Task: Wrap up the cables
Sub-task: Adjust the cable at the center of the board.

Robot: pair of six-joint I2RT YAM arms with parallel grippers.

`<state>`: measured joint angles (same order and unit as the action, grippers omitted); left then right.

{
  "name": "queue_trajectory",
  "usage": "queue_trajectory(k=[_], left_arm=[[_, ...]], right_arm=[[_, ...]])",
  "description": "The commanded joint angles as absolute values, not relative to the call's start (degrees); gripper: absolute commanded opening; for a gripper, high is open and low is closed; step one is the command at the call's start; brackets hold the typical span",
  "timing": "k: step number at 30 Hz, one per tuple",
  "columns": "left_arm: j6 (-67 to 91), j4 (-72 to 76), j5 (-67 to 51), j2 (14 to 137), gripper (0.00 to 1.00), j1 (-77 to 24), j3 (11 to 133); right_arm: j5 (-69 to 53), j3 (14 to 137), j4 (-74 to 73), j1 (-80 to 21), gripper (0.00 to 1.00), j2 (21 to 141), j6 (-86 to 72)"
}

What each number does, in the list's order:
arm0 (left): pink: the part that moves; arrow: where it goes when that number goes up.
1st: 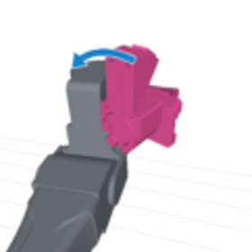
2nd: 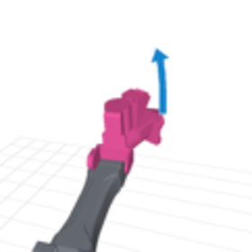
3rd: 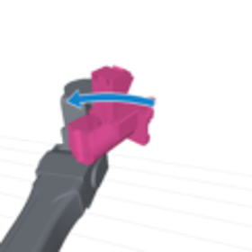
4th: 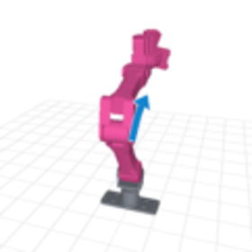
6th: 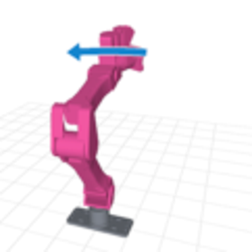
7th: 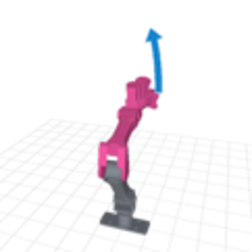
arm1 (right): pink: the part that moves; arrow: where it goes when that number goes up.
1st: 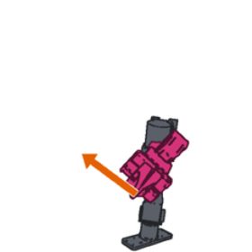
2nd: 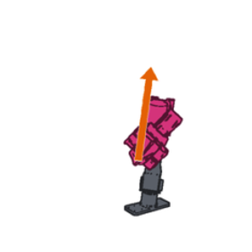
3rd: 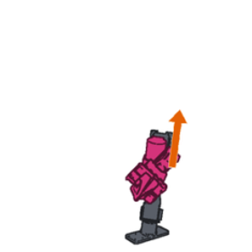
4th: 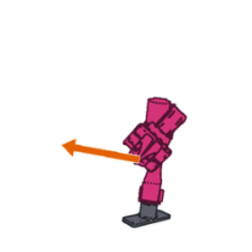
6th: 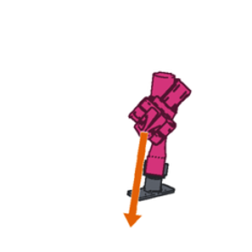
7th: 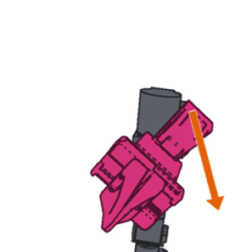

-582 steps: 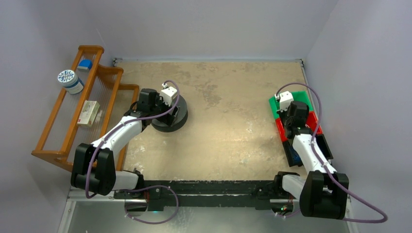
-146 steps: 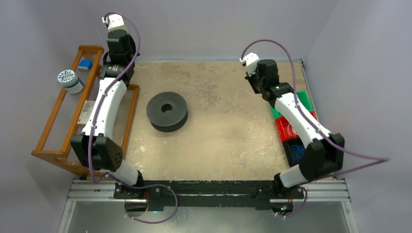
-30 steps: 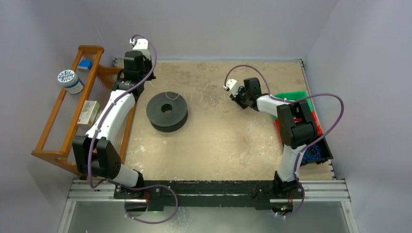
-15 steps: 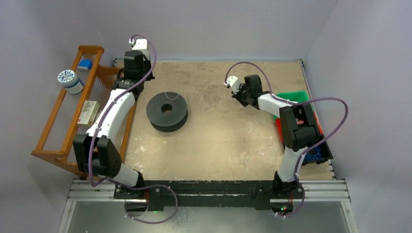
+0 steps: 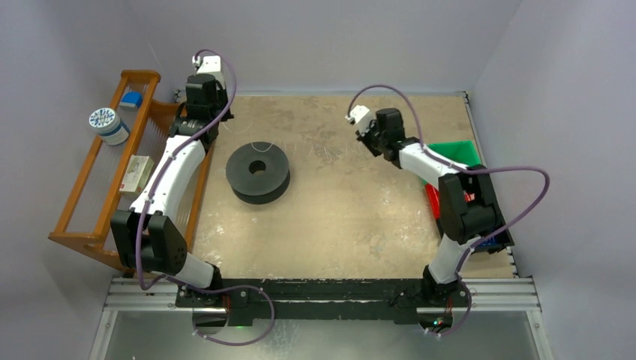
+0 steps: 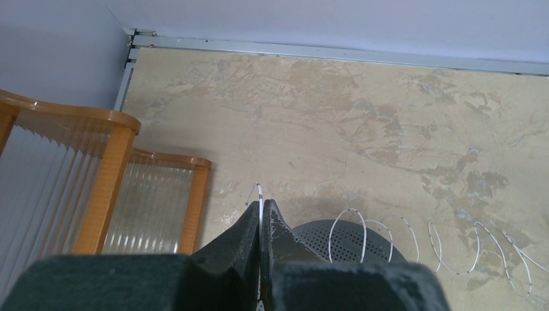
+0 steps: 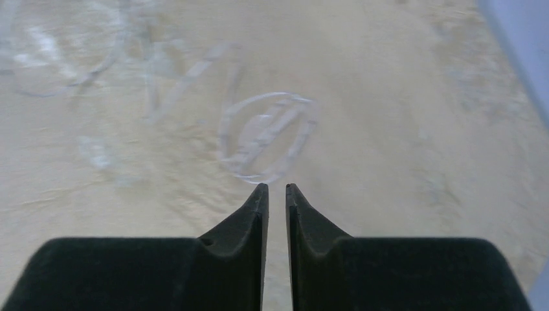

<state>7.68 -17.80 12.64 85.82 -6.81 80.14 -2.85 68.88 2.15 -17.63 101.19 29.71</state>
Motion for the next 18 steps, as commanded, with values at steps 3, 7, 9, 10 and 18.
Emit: queue_trajectory(k=[3, 7, 9, 10, 18], left_arm=[[7.01, -17.07, 11.17, 83.39, 0.0, -6.59, 80.9], [7.5, -16.97, 10.5, 83.32, 0.0, -6.59, 80.43], [7.63, -16.89, 10.25, 83.32, 0.0, -6.58, 80.21], [7.71, -16.74, 10.2, 83.39, 0.0, -6.59, 80.12], [8.08, -16.41, 9.69, 83.91, 0.0, -6.59, 79.56]], right_arm=[[-0.09, 69.18, 3.2, -24.93, 0.24, 102.47, 25.82], [0.88, 72.8, 1.08, -25.09, 0.25, 105.59, 25.38], [1.31, 72.81, 1.86, -25.22, 0.27, 105.91, 25.49], [0.92, 73.23, 1.77, -25.24, 0.28, 106.17, 25.12], [-9.55, 80.86, -5.9, -25.19, 0.38, 109.42, 16.16]])
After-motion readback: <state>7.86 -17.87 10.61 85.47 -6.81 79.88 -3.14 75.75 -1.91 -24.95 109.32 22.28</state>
